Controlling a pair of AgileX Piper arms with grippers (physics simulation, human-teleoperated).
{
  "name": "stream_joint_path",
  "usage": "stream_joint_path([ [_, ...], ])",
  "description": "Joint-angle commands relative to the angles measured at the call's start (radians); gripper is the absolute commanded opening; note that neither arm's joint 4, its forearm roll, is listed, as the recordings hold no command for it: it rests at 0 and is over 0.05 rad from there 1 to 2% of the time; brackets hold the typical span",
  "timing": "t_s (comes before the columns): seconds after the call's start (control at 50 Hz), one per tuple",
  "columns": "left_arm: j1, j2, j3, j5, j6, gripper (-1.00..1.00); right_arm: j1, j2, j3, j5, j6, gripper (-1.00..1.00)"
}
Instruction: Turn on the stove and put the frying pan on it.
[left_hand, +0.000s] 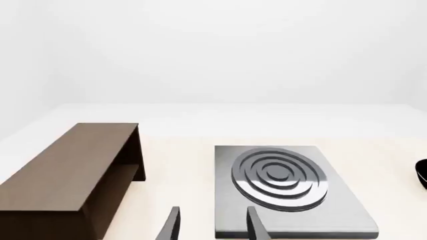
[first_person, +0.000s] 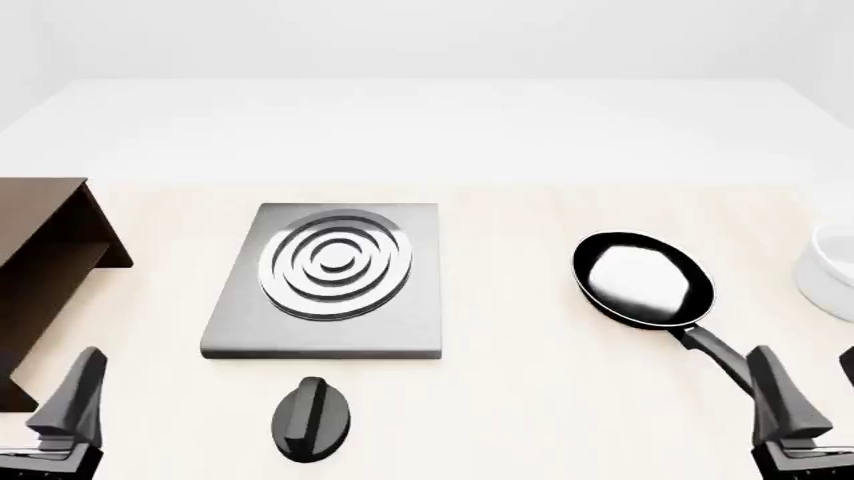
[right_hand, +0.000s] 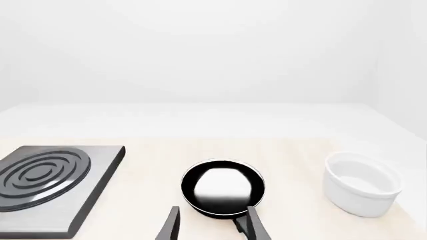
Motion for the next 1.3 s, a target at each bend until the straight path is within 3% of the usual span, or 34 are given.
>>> stream_joint_path([
  [0.02,0.003,0.002,-0.003,-0.002,0.017,1.0,-0.002,0.01,0.005,-0.012,-0.003,1.0],
  [0.16,0.013,0.003,-0.003,-0.002,0.004,1.0,-0.003,0.0,0.005,-0.001,-0.003,1.0],
  [0.24,0.007,0.067,-0.004,-0.038,0.055,1.0,-0.002,0.003,-0.007,0.009,0.006,1.0],
  [0.32,0.035,0.055,0.001,-0.024,-0.018,1.0,-0.003,0.012,-0.005,0.0,-0.008,1.0],
  [0.4,0.006,0.086,0.001,-0.044,0.009,1.0,-0.003,0.018,-0.026,0.014,-0.008,1.0],
  [0.46,-0.019,0.22,0.0,-0.121,0.042,1.0,-0.003,0.004,-0.007,0.01,-0.007,1.0],
  [0.48,-0.019,0.225,0.0,-0.127,0.042,1.0,-0.003,0.004,-0.007,0.01,-0.007,1.0],
  [0.5,-0.048,0.327,-0.002,-0.181,0.014,1.0,-0.003,0.003,-0.007,0.01,-0.008,1.0],
  [0.52,-0.074,0.367,-0.005,-0.203,0.044,1.0,-0.003,0.003,-0.006,0.01,-0.008,1.0],
  [0.58,-0.095,0.386,-0.056,-0.159,0.044,1.0,-0.002,0.0,-0.008,0.013,-0.007,1.0],
  [0.66,-0.132,0.639,-0.137,-0.23,0.041,1.0,-0.001,0.001,-0.007,0.011,-0.008,1.0],
  [0.72,-0.137,0.717,-0.164,-0.249,0.058,1.0,-0.002,0.0,-0.006,0.01,-0.009,1.0],
  [0.78,-0.166,0.839,-0.201,-0.282,0.13,1.0,-0.002,0.015,-0.03,0.019,-0.007,1.0],
  [0.82,-0.172,0.872,-0.197,-0.298,0.191,1.0,-0.003,0.006,-0.009,0.007,-0.007,1.0],
  [0.88,-0.178,1.036,-0.18,-0.372,0.254,1.0,-0.003,0.007,-0.005,0.004,-0.007,1.0],
  [0.9,-0.199,1.136,-0.173,-0.416,0.272,1.0,-0.003,0.009,-0.005,0.003,-0.006,1.0],
  [0.96,-0.209,1.243,-0.155,-0.473,0.293,1.0,-0.002,0.015,-0.014,0.006,-0.006,1.0],
  [1.0,-0.216,1.258,-0.141,-0.49,0.331,1.0,-0.002,0.015,-0.013,0.005,-0.006,1.0],
  [1.12,-0.252,1.235,-0.168,-0.393,0.312,1.0,-0.002,0.012,-0.006,0.001,-0.006,1.0],
  [1.22,-0.262,1.297,-0.154,-0.426,0.347,1.0,-0.002,0.016,-0.012,0.003,-0.006,1.0],
  [1.26,-0.249,1.248,-0.13,-0.438,0.385,1.0,-0.002,0.017,-0.01,0.0,-0.006,1.0],
  [1.3,-0.27,1.257,-0.154,-0.406,0.356,1.0,-0.001,0.02,-0.004,-0.008,-0.005,1.0],
])
